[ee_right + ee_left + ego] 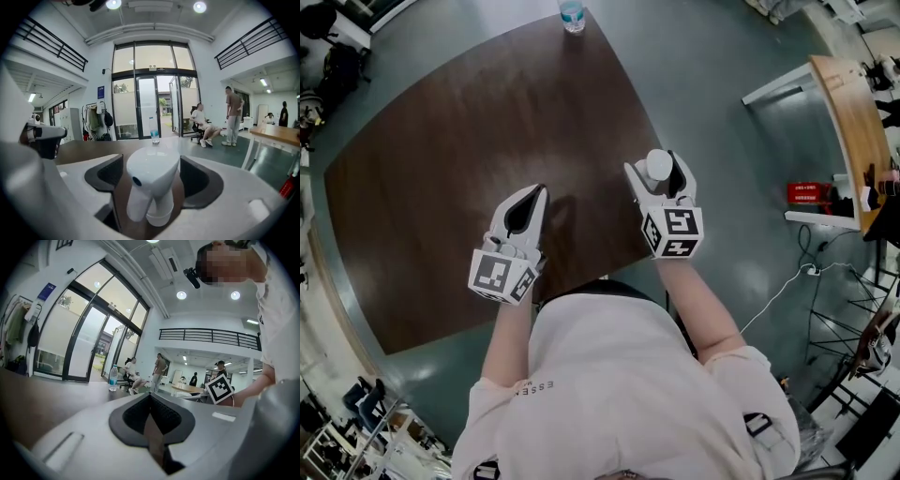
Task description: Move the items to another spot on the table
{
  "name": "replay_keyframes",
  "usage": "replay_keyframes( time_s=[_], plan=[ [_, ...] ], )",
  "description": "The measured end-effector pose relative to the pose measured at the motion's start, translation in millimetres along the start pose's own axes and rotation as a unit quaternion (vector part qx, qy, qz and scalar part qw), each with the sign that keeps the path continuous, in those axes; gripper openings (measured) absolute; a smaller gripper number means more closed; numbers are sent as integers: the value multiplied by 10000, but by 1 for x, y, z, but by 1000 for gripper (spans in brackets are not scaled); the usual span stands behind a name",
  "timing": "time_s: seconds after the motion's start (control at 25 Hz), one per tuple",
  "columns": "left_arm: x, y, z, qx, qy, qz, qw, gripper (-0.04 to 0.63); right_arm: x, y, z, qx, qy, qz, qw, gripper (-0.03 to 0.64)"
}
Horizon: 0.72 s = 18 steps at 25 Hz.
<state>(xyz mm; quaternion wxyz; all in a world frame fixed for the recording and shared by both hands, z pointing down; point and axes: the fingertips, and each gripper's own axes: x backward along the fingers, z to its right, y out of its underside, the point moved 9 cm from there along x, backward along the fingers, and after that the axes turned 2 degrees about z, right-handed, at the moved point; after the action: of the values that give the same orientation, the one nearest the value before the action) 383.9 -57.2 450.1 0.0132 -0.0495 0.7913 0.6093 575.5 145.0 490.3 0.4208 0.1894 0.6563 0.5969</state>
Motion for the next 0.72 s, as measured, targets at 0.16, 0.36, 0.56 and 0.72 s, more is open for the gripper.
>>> replay_keyframes(
  time_s=[0.16,0.36,0.56,0.72],
  plan=[
    [-8,7,-12,113,21,-64,9999,15,-11,0,2,-23,84,-20,10000,357],
    [-10,12,-20,187,32,-86,9998,15,-13,4,-1,82,-64,-142,9998,230],
    [-3,12,-8,151,-11,-51,9999,15,-4,5,0,126,-378,-122,9991,225],
    [10,10,9,58,-149,75,9998,15,15,-3,-3,225,-802,196,9963,225]
  ],
)
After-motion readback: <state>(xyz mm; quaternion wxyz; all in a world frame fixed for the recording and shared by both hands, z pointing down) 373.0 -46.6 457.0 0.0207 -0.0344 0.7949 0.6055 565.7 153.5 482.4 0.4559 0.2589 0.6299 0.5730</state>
